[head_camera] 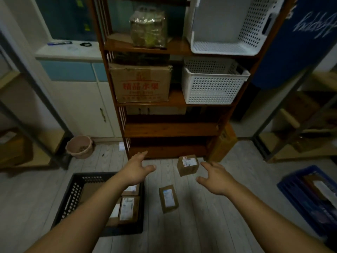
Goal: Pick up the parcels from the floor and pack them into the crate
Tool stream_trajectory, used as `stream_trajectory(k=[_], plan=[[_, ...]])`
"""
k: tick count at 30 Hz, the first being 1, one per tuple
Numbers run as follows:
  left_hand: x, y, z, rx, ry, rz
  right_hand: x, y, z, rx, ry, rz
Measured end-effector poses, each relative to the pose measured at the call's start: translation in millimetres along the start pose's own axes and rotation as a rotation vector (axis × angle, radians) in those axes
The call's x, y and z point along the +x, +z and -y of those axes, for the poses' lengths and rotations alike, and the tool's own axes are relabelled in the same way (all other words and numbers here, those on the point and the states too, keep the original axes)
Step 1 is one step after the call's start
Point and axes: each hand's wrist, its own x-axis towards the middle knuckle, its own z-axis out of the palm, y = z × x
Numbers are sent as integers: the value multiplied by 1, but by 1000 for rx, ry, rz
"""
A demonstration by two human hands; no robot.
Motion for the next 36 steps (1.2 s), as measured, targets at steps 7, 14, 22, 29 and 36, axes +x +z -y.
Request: stream_trajectory(k=[7, 14, 22, 29, 36], plan=[[48, 13, 18, -89, -109, 29, 46, 12, -21, 39, -19, 101], [101, 60, 18, -88, -274, 3, 109, 27, -70, 83, -87, 187], [142, 179, 77, -130, -496, -78, 215, 116, -146, 156, -71, 421], [235, 324, 214, -196, -642, 13, 314, 293, -199, 264, -48, 487], [318, 435, 366, -264, -666, -72, 392, 504, -226, 373, 36, 590]])
